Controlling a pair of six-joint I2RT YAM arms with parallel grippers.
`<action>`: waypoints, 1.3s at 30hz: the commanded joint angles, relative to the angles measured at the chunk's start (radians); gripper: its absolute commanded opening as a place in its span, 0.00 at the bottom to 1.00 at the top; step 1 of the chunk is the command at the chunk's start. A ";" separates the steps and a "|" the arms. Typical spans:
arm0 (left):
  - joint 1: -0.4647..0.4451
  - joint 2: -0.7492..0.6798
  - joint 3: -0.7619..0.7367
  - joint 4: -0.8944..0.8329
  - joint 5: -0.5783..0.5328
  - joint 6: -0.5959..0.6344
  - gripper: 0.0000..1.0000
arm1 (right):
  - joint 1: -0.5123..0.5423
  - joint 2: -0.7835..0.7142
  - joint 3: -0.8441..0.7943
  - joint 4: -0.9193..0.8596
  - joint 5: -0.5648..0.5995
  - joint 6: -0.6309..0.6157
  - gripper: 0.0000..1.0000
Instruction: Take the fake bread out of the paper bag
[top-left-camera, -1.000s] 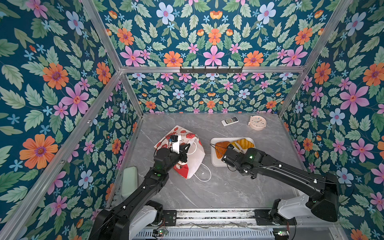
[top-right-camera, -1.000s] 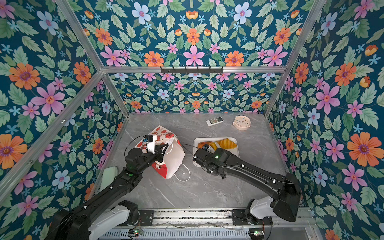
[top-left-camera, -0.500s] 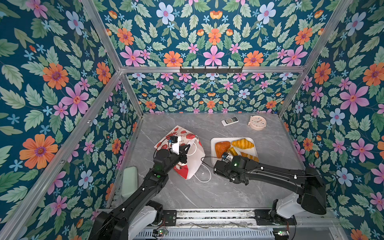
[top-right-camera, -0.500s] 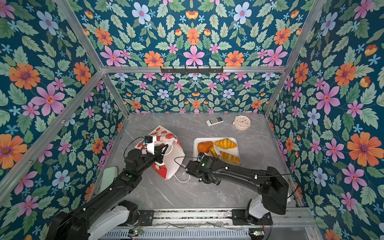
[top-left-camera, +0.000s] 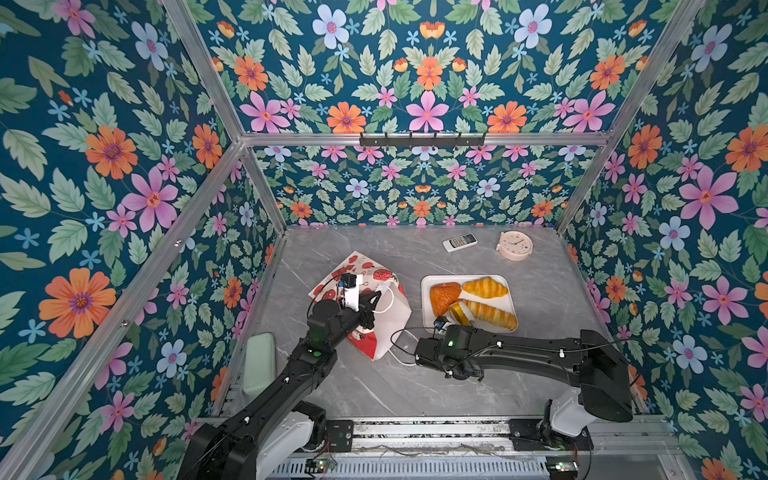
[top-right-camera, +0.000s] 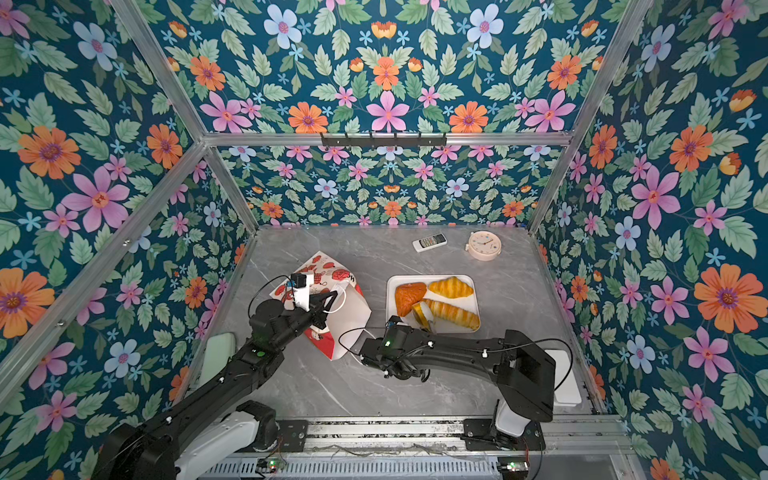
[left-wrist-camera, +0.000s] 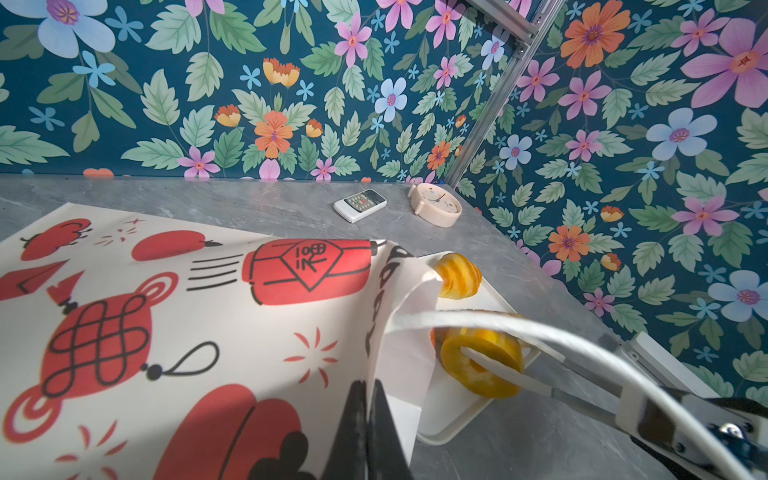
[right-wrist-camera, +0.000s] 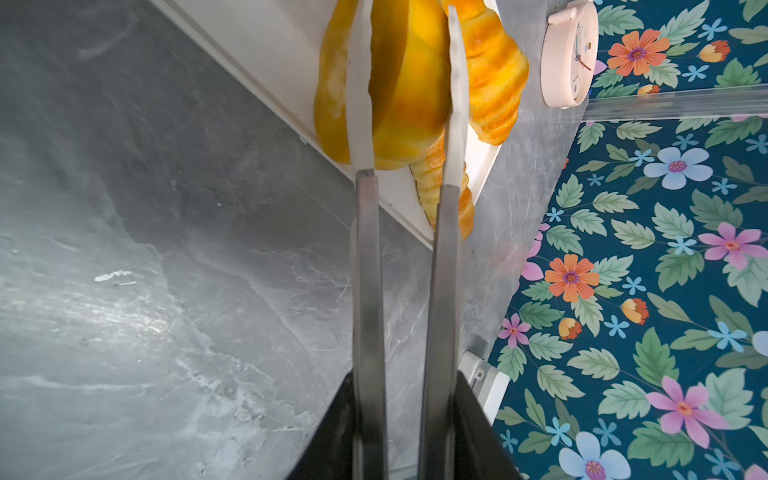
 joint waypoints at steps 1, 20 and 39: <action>0.000 -0.002 -0.001 0.032 0.010 0.000 0.01 | 0.004 0.001 0.016 -0.067 0.006 0.039 0.21; 0.001 -0.011 -0.012 0.042 0.009 -0.012 0.01 | -0.026 0.068 0.024 -0.135 0.092 0.068 0.21; 0.002 0.004 -0.015 0.061 0.015 -0.014 0.01 | -0.007 0.058 0.045 0.040 -0.171 -0.009 0.38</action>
